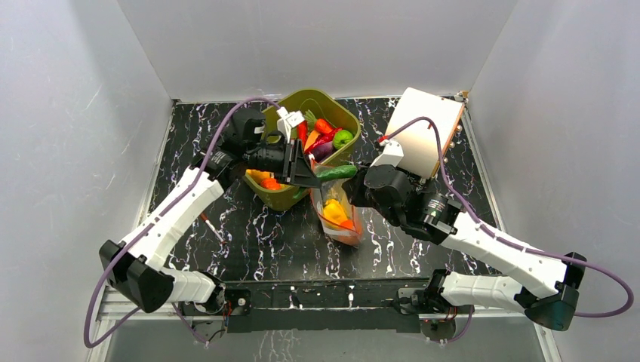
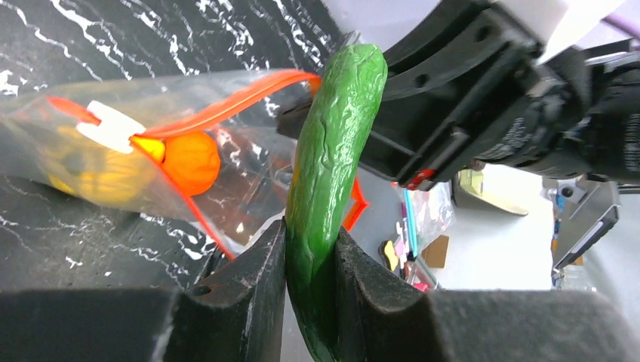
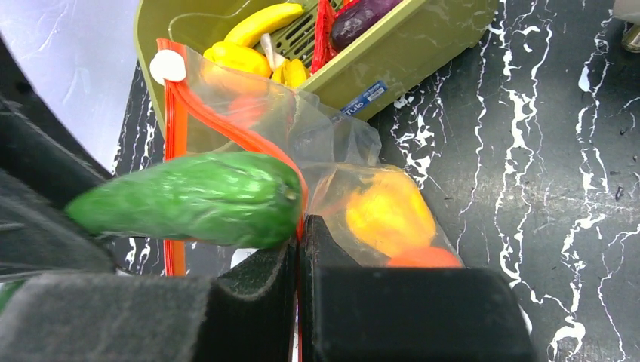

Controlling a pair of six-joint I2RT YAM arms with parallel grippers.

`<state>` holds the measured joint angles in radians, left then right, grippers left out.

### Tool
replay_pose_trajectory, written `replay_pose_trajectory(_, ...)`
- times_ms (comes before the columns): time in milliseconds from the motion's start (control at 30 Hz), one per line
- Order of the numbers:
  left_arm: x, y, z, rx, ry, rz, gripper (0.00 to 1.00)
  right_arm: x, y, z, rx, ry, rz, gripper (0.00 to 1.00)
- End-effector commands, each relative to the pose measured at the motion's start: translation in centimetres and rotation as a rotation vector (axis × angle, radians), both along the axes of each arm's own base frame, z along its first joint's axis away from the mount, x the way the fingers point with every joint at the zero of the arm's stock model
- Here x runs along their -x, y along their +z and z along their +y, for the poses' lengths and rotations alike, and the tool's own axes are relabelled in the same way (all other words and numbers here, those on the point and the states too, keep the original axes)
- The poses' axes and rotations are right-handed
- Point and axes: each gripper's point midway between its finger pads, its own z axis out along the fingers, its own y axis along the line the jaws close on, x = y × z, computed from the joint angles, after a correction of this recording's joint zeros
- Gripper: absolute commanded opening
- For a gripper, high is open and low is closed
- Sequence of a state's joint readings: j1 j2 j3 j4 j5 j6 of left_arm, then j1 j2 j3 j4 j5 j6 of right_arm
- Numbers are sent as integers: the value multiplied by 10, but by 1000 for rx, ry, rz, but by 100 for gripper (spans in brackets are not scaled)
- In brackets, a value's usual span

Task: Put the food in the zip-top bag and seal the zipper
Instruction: Place the fake vegetable in the zipper food storage bag.

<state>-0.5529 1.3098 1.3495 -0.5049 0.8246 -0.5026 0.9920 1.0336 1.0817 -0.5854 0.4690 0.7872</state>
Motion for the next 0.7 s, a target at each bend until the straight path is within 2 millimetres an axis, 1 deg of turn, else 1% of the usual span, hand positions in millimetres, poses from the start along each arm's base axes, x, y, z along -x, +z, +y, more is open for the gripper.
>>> replay_pose_trajectory(0, 19, -6, 8, -25, -75, -15, 0, -8, 19, -6, -52, -51, -65, 0)
replay_pose_trajectory(100, 23, -11, 15, -63, -75, -30, 0, -6, 26, -8, -63, -45, -76, 0)
replay_pose_trajectory(233, 31, -17, 19, -88, -102, 1, 0, -5, 22, -15, -41, -61, -75, 0)
replay_pose_trajectory(367, 35, -18, 22, -98, -111, 4, 0, -5, 18, -16, -34, -61, -73, 0)
replay_pose_trajectory(567, 31, -21, 22, -129, -112, 14, 0, -5, 19, -12, -28, -37, -81, 0)
replay_pose_trajectory(667, 27, -23, 22, -153, -116, 30, 3, -5, 18, -8, -15, -12, -85, 0)
